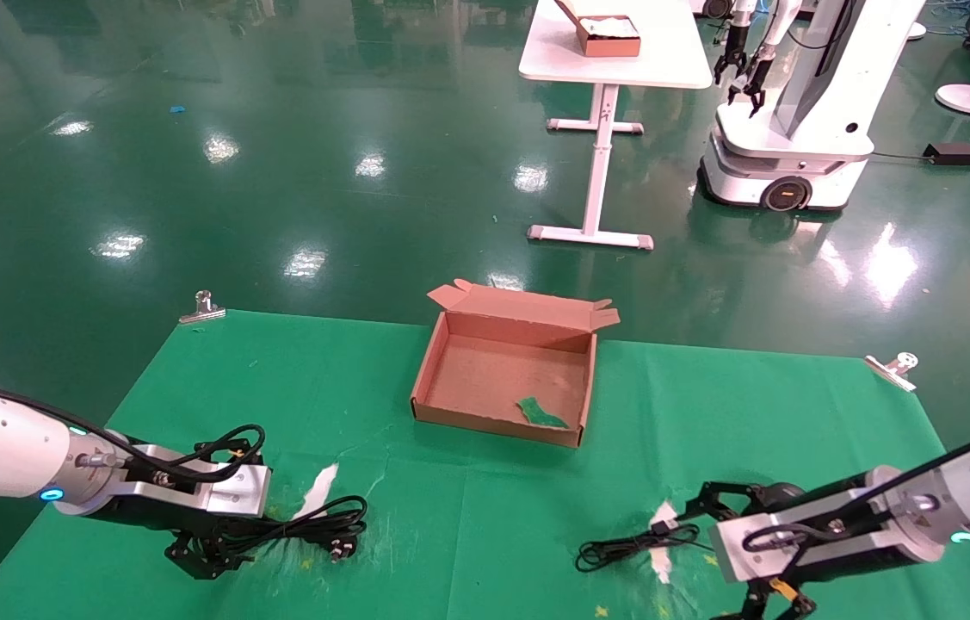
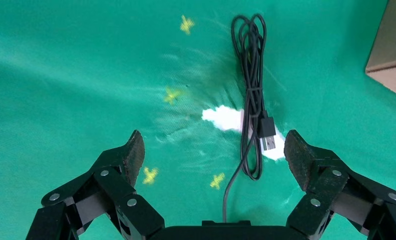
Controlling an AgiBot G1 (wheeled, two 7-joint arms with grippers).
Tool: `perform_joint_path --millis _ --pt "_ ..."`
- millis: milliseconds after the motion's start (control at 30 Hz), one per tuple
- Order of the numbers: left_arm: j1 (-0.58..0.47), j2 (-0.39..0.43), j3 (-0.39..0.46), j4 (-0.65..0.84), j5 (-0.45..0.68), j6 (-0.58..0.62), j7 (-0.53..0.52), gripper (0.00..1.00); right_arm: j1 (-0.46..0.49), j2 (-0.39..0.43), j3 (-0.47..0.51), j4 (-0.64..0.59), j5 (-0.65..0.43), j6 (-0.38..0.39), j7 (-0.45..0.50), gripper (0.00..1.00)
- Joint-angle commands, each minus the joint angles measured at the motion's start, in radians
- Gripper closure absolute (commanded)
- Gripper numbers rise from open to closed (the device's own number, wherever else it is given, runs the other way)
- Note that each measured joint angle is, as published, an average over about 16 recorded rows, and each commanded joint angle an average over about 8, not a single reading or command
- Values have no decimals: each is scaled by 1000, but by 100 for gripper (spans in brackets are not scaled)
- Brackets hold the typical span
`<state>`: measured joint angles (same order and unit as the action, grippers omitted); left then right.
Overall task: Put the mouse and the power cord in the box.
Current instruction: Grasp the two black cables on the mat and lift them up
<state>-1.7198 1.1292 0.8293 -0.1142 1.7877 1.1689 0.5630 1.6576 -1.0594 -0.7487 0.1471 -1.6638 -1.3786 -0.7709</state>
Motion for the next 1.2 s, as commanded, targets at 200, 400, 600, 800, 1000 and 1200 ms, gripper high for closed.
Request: perform_joint_path --millis 200,400,600,800,1000,1200 --pt "-3 21 -6 46 -7 -35 18 0 1 -39 0 -60 -2 61 -41 0" --pt "-7 27 -9 66 -12 -40 37 0 0 -71 7 -89 7 100 -62 0" --pt "-6 32 -11 80 -15 -48 53 0 -3 -105 18 -109 23 126 -73 0" --pt "3 37 -12 92 -15 -64 63 0 -5 -127 24 -123 31 160 -78 0" --pt "11 39 -12 102 -16 -77 67 0 -9 -136 26 -134 34 189 -84 0" --pt "7 32 -19 106 -25 -78 70 34 -16 -140 30 -138 39 205 -93 64"
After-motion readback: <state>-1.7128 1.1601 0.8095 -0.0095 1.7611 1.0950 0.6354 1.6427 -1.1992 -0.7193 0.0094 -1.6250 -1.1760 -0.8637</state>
